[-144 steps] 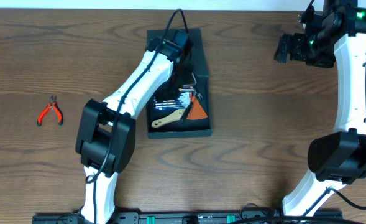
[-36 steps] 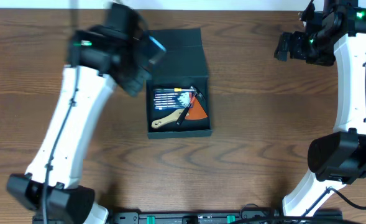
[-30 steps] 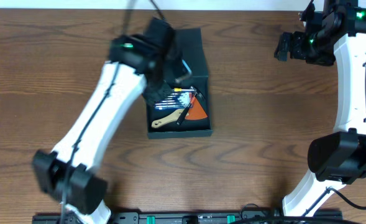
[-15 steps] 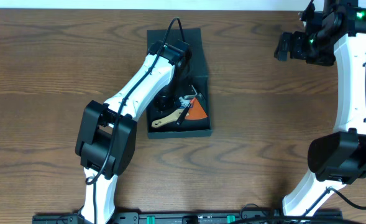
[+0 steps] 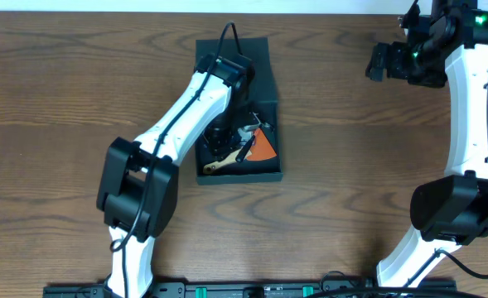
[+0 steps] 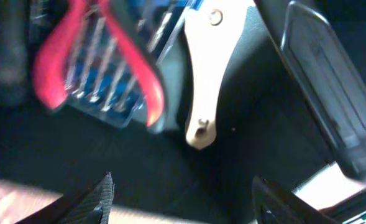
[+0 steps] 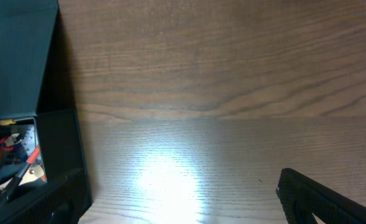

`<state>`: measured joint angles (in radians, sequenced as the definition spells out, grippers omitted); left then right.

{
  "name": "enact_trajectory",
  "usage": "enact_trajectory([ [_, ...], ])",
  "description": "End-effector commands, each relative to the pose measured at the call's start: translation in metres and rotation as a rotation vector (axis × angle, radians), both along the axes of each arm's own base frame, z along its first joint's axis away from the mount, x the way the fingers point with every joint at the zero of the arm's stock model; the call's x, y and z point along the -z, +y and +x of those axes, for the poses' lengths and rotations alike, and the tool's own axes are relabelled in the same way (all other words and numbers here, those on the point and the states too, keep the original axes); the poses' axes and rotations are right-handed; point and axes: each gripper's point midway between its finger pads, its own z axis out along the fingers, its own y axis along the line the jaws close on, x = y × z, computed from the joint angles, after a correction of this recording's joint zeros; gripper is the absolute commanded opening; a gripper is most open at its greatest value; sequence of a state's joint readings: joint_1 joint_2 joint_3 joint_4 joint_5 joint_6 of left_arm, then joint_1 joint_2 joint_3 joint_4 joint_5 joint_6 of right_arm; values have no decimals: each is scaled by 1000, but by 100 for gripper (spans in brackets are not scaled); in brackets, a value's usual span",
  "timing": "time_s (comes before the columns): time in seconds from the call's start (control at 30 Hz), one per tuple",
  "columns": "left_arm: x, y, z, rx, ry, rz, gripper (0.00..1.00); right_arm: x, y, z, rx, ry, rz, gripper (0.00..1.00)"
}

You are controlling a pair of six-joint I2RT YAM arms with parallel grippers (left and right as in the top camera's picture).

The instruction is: Pack container

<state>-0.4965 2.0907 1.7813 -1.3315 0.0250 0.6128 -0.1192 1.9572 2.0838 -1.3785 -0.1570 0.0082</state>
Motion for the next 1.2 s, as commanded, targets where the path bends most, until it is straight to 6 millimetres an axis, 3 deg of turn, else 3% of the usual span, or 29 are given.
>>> enact_trajectory([
  [0.0, -43, 6, 5, -63, -128, -16, 70, 5, 0, 0, 12, 17, 3, 99],
  [0.13, -80, -3, 1, -113, -223, -100, 67, 5, 0, 0, 12, 17, 3, 99],
  [0.23, -99, -29, -13, -80, -226, -226, 39, 5, 0, 0, 12, 17, 3, 99],
  [0.3, -102, -42, -18, -49, -229, -252, 26, 5, 0, 0, 12, 17, 3, 99],
  [0.43, -94, -60, -22, -1, -223, -258, 23, 5, 0, 0, 12, 17, 3, 99],
  [0.53, -81, -70, -24, 21, -199, -244, 25, 6, 0, 0, 12, 19, 3, 99],
  [0.6, -71, -72, -24, 23, -176, -228, 50, 6, 0, -1, 12, 20, 4, 99],
  [0.67, -59, -72, -24, 21, -147, -207, 58, 6, 0, -1, 12, 22, 4, 99],
  [0.93, -11, -74, -21, 17, -51, -135, 59, 6, 0, -1, 12, 22, 3, 99],
  [1.17, 13, -72, -21, 13, -7, -98, 57, 6, 0, -2, 12, 25, 4, 99],
])
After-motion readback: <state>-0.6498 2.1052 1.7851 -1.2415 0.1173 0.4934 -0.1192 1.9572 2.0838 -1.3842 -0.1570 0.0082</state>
